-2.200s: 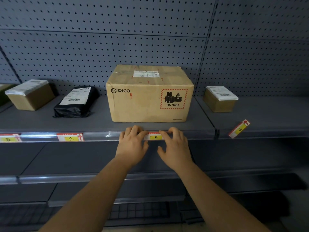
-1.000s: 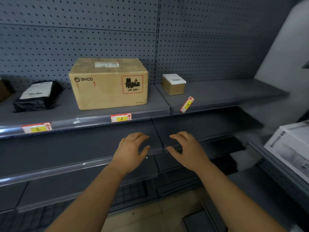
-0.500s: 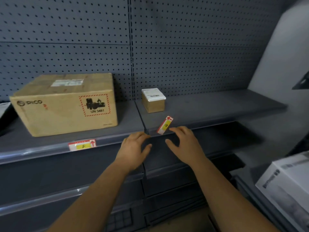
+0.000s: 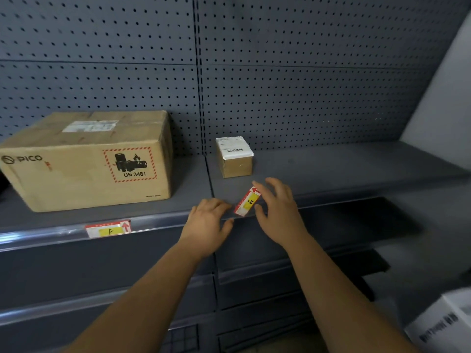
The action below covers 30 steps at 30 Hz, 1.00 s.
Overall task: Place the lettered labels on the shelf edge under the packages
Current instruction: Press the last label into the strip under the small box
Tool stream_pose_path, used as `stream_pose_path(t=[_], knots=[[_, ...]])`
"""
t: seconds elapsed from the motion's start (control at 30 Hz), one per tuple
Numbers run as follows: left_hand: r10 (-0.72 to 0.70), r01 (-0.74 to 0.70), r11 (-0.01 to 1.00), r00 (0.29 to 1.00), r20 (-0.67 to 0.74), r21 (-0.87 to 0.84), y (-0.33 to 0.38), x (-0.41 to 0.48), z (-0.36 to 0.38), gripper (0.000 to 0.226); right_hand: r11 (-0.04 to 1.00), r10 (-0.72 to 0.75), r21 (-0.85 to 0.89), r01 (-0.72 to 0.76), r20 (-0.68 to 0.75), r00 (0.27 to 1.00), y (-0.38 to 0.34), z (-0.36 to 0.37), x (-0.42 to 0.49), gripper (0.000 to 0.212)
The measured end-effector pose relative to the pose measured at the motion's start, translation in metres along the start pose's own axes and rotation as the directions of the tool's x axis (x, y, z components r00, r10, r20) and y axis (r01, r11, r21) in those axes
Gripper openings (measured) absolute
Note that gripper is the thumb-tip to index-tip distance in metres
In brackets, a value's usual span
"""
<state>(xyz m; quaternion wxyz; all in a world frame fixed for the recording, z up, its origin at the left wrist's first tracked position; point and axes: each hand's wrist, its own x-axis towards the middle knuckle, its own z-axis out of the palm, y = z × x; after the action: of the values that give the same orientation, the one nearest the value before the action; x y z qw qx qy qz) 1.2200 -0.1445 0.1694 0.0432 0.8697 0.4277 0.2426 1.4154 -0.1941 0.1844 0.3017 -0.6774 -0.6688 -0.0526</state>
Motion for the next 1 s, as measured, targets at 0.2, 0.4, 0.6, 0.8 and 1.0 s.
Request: stream_pose_path(t=[0.2,0.4,0.6,0.8,1.0], knots=[[-0.012,0.01,0.998,1.0,0.02,0.065,0.004,0.008,0.006,0.041,0.994,0.009,-0.107,0.001,0.095,0.995,0.002,0.007,0.01,0.066],[0.004,-0.003,0.992,1.0,-0.008,0.123,0.012,0.013,0.009,0.041,0.974,0.199,-0.12,-0.191,0.064,0.978,0.015,0.014,-0.005,0.062],[-0.006,0.018,0.986,0.997,-0.075,0.167,0.023,0.018,0.012,0.038,0.971,0.233,-0.073,-0.228,0.057,0.971,0.021,0.018,-0.015,0.066],[0.017,-0.003,0.984,0.997,-0.077,0.18,0.031,0.02,0.019,0.036,0.991,0.11,-0.084,-0.108,0.018,0.994,0.021,0.022,-0.019,0.058],[0.018,-0.003,0.979,0.997,-0.072,0.202,0.031,0.016,0.023,0.036,0.991,0.116,-0.066,-0.114,0.025,0.993,0.027,0.029,-0.026,0.062]])
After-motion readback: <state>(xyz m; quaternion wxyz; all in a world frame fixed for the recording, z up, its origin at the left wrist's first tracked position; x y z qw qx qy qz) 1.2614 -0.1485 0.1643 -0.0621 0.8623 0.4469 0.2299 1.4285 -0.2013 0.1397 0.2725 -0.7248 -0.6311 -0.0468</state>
